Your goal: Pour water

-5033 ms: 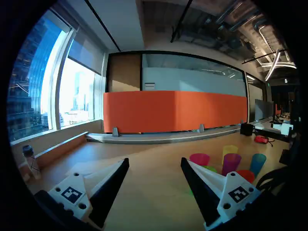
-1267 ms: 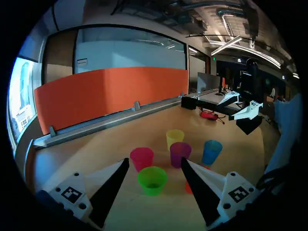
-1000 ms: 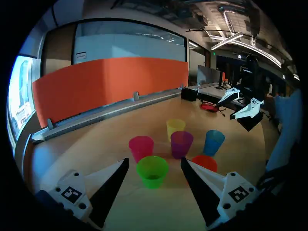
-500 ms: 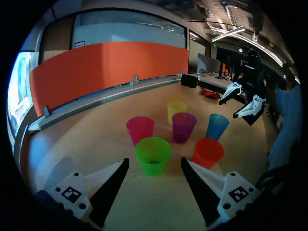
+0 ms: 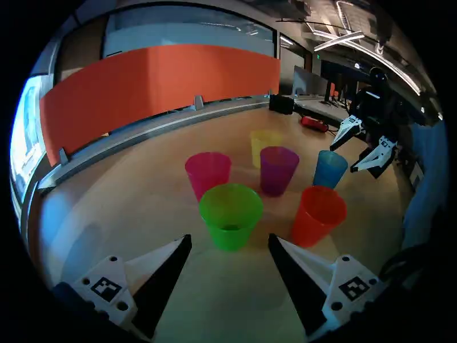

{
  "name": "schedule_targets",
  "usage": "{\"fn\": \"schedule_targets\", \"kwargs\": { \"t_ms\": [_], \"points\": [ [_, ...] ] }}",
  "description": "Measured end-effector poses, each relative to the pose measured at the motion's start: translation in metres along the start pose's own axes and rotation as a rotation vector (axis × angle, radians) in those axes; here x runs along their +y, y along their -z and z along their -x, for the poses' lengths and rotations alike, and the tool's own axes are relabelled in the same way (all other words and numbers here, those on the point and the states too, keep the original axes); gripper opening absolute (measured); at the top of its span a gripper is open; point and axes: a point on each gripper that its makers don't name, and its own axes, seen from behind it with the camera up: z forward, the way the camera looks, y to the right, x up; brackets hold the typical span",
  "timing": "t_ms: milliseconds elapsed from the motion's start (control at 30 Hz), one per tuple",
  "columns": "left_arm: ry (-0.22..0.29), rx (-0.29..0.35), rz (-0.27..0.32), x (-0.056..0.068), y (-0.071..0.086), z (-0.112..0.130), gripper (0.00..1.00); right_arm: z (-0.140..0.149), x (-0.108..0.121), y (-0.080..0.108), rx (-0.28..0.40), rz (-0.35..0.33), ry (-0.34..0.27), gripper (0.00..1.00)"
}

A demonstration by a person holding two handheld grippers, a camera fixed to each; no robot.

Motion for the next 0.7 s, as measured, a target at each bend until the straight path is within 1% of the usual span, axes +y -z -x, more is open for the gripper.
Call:
{"fn": "schedule_targets", "kwargs": {
  "t_ms": [300, 700],
  "points": [
    [-0.006, -0.012, 0.018, -0.001, -0.016, 0.0, 1.0, 0.012, 0.003, -0.013, -0.024, -0.012, -0.014, 0.99],
    [-0.015, -0.018, 0.039, -0.003, -0.036, -0.007, 1.0, 0.011, 0.001, -0.033, -0.031, -0.043, -0.006, 0.99]
  ]
}}
